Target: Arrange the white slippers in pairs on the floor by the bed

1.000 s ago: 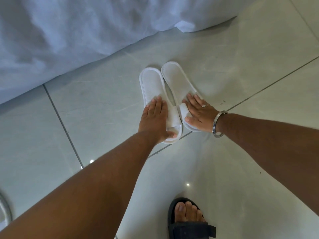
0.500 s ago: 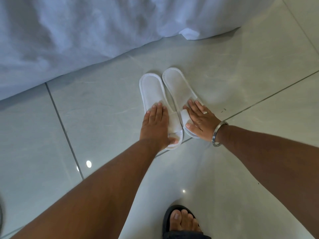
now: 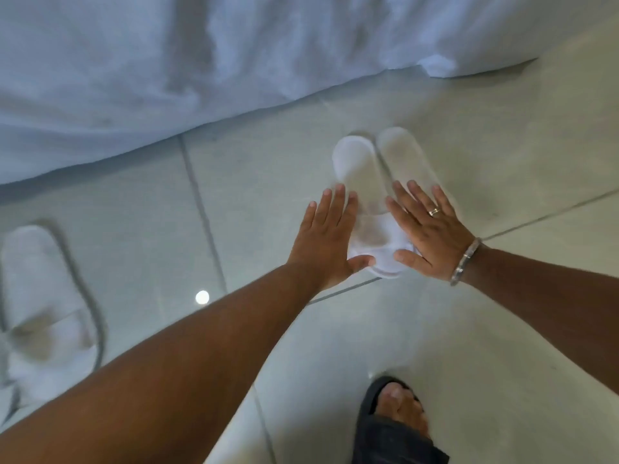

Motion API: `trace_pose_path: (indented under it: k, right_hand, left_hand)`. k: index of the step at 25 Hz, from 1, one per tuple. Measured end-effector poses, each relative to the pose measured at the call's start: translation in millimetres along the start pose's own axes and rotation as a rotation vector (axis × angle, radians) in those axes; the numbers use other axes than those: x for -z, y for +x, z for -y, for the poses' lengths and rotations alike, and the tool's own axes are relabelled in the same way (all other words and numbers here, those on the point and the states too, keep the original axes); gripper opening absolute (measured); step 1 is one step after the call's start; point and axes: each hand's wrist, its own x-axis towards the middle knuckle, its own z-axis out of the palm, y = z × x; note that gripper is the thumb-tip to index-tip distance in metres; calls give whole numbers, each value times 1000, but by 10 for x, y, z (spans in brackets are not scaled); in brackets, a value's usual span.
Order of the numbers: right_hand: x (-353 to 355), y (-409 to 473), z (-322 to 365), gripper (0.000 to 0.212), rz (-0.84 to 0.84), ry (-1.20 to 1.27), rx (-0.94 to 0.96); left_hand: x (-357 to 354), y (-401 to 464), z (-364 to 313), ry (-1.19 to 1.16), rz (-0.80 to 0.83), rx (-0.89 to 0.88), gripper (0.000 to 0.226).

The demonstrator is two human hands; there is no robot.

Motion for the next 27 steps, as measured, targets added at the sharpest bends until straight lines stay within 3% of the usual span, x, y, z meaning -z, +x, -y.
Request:
trace_pose_path:
  k: [4,8,13,16,23,27]
  right_hand:
    - [306,767,1366,81,-45,76,331]
    - [460,1374,3125,81,164,76,578]
    - [460,1572,4329,85,295,-24,631]
    - [341,1529,4593,81,399,-47,639]
    - [258,1548,4610,69,359,-30,623]
    - [1057,1501,3935,70,122,127,661]
  left_hand:
    - [390,-1385,1383,215,-15,131,91]
    - [907,-3295,2751,360,51,435,91]
    - [780,-4208,3229,272,215,658,80]
    - [583,-4092,3207,230,122,710,82]
    - [489,-4005,3230,207,103,746,82]
    - [993,-3742,2931,163,9,735,90]
